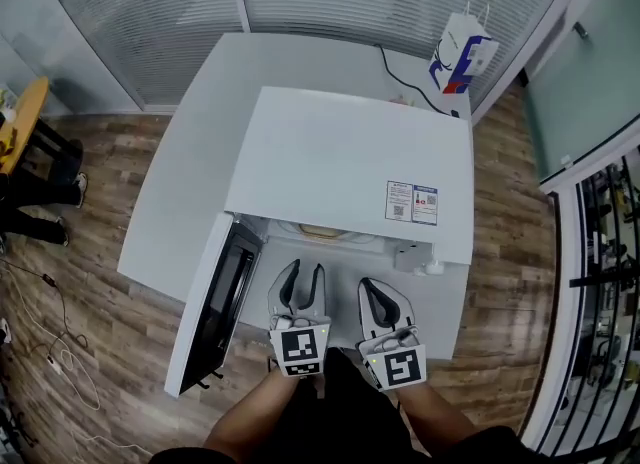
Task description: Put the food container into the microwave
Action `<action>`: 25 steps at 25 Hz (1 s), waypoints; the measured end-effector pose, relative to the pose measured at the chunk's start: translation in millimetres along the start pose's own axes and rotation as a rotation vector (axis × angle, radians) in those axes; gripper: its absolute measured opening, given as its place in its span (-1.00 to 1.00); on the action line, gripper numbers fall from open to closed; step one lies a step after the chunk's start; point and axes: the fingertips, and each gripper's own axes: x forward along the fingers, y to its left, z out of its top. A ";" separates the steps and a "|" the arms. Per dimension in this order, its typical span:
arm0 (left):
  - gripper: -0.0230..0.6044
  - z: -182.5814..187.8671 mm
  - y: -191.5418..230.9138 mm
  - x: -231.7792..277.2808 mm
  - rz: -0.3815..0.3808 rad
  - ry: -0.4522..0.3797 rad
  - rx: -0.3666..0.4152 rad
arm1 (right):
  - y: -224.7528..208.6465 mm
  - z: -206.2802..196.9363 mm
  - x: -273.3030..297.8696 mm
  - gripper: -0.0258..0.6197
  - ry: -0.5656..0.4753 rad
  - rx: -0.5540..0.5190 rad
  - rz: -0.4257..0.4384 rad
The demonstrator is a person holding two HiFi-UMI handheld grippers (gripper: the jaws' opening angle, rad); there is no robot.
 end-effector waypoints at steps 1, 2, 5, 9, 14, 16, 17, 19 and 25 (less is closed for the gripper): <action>-0.64 4.0 0.1 -11.8 0.000 -0.008 0.005 | 5.1 7.2 -2.7 -0.92 -0.012 -0.008 -0.002; -0.84 7.1 -0.5 -22.6 -0.006 -0.015 0.010 | 10.6 14.3 -5.5 -0.92 -0.025 -0.016 -0.003; -0.91 12.9 -3.2 -51.4 -0.047 -0.032 0.016 | 26.7 32.2 -14.2 -0.92 -0.051 -0.025 -0.010; -0.91 16.2 -1.0 -80.8 -0.072 -0.042 0.016 | 44.3 50.6 -24.6 -0.92 -0.062 -0.038 -0.012; -0.91 20.8 5.5 -108.9 -0.076 -0.049 0.024 | 62.6 69.6 -39.1 -0.93 -0.082 -0.043 -0.026; -0.91 23.9 4.6 -118.1 -0.095 -0.063 0.021 | 67.8 72.6 -43.4 -0.92 -0.086 -0.037 -0.034; -0.91 25.4 4.1 -122.3 -0.102 -0.069 0.020 | 70.4 73.9 -45.5 -0.92 -0.090 -0.038 -0.038; -0.91 27.7 4.5 -128.0 -0.107 -0.081 0.022 | 74.7 76.8 -47.7 -0.92 -0.097 -0.046 -0.045; -0.91 28.2 16.3 -134.5 -0.093 -0.086 0.024 | 83.3 86.6 -46.9 -0.92 -0.114 -0.059 -0.061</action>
